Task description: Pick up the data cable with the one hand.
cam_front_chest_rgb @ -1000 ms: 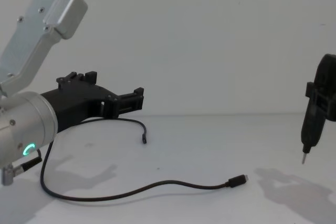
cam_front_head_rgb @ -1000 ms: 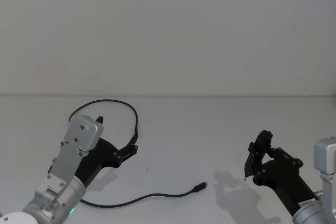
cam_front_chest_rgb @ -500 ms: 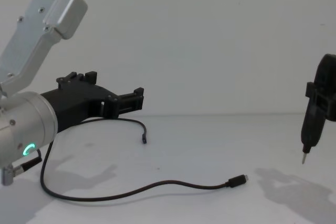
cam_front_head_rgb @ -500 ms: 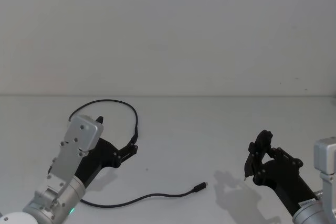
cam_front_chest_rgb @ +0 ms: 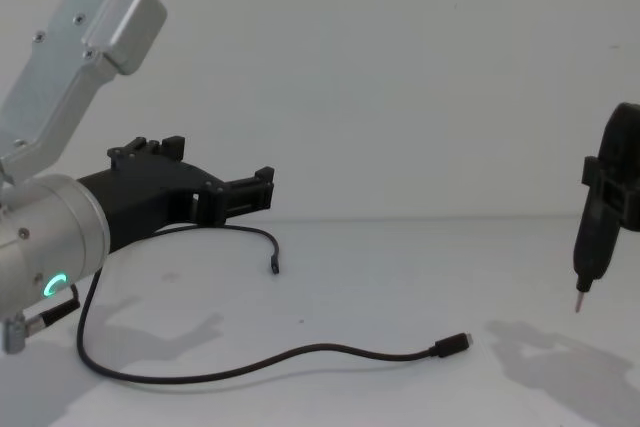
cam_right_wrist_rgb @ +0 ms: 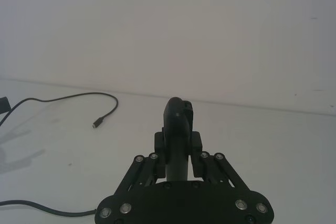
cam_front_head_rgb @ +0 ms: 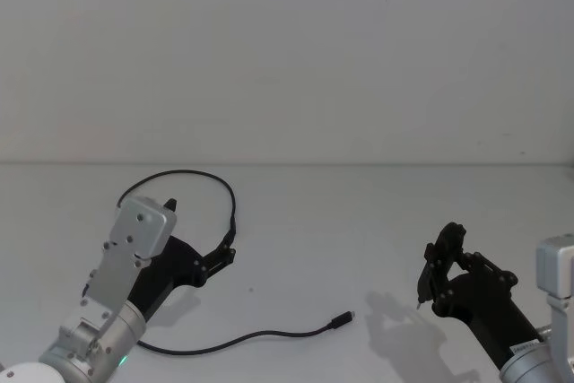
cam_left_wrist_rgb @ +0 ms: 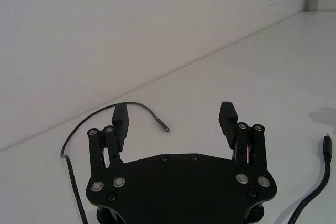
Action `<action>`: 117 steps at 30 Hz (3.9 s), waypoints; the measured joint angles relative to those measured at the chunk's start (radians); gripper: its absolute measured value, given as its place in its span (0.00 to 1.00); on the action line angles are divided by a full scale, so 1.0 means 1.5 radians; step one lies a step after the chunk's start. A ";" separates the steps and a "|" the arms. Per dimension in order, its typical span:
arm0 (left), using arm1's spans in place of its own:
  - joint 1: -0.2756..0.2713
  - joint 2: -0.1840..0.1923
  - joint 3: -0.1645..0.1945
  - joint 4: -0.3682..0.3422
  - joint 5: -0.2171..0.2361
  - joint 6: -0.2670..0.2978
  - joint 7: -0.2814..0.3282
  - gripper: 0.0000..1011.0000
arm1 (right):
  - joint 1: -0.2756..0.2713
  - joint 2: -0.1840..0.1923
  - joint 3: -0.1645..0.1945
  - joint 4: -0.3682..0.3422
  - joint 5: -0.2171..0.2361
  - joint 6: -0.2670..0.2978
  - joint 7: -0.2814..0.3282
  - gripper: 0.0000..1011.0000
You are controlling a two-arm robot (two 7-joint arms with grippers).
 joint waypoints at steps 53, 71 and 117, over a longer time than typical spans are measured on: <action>0.000 0.000 0.000 0.000 0.000 0.000 0.000 0.99 | 0.000 0.000 0.000 0.000 0.000 0.000 0.000 0.26; -0.031 0.012 0.024 0.025 -0.015 0.017 -0.094 0.99 | 0.000 0.000 0.000 0.000 0.000 0.000 0.000 0.26; -0.295 0.072 0.158 0.227 -0.067 0.155 -0.557 0.99 | 0.000 0.000 0.000 0.000 0.000 0.000 0.000 0.26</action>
